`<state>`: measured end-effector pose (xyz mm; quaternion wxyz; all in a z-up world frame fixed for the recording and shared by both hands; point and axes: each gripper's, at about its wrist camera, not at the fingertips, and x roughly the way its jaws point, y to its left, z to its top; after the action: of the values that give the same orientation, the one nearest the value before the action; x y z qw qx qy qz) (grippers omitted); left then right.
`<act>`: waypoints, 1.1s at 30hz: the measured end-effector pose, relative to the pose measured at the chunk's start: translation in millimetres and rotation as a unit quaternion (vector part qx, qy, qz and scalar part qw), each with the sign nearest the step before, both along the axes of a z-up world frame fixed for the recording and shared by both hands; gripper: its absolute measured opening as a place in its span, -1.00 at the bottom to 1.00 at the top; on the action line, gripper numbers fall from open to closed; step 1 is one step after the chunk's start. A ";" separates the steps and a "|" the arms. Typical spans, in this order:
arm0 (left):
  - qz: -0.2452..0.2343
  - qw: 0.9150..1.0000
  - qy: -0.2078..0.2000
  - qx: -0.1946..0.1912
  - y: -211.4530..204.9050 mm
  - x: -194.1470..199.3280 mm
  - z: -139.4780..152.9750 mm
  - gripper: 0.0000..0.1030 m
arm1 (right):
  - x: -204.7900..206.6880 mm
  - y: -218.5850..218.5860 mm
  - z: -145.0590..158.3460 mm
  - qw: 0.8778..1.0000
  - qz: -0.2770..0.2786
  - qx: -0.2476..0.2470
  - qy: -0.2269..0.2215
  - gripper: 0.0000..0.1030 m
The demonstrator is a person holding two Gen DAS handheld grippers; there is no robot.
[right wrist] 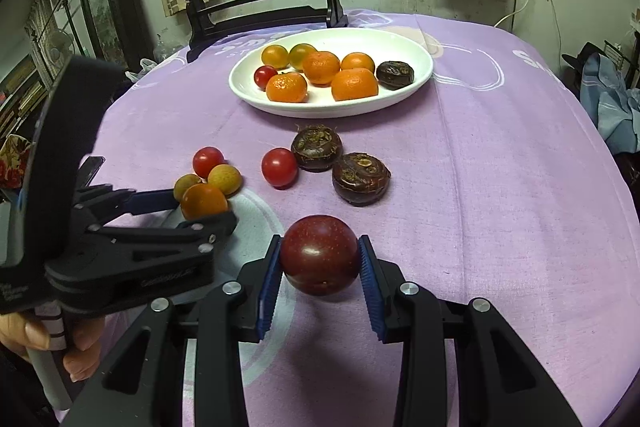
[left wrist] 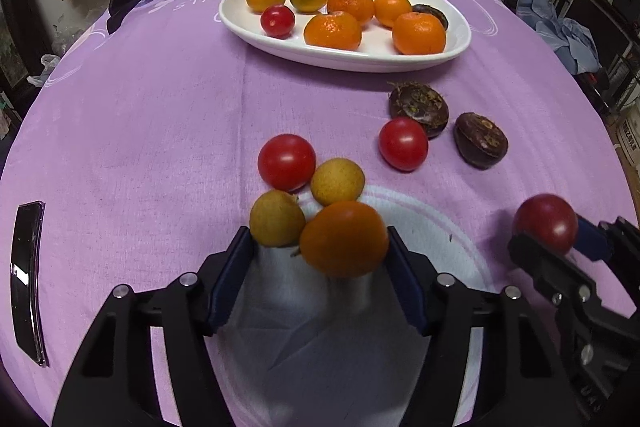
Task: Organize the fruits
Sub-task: 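Grasp an orange tangerine with the left tool while the right holds the plum, then carry the plum and tangerine over the white plate with both tools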
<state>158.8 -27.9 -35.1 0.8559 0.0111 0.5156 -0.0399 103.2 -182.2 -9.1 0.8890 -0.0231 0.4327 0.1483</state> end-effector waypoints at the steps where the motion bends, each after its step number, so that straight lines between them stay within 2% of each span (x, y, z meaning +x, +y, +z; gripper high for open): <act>1: 0.002 1.000 -0.001 -0.001 -0.1 1.0 0.1 0.24 | -0.3 0.5 0.1 1.000 0.001 -0.001 0.000 -0.26; 8: -0.006 1.000 -0.006 -0.007 1.6 -4.1 1.5 0.14 | -0.1 -0.5 0.3 1.000 -0.001 0.000 0.001 -0.26; 17: -0.036 0.999 -0.015 -0.015 2.9 -21.9 15.2 0.13 | 1.1 -1.1 -2.1 1.000 -0.004 0.001 0.004 -0.26; 21: -0.032 0.999 -0.011 -0.034 11.3 -26.1 19.3 0.13 | 1.1 -1.6 -1.8 1.000 -0.005 0.002 0.003 -0.26; 26: -0.061 0.996 -0.045 -0.039 11.2 -39.8 33.2 0.13 | 1.2 -1.3 -1.7 1.000 -0.003 0.003 0.003 -0.26; 33: -0.073 0.997 -0.022 -0.034 8.2 -31.1 13.0 0.13 | 0.0 2.3 -2.3 1.000 0.003 0.001 0.003 -0.26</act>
<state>127.7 -19.7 -22.1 0.8617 0.0202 0.4927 -0.1194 103.2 -179.9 -11.4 0.8873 -0.0233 0.4353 0.1509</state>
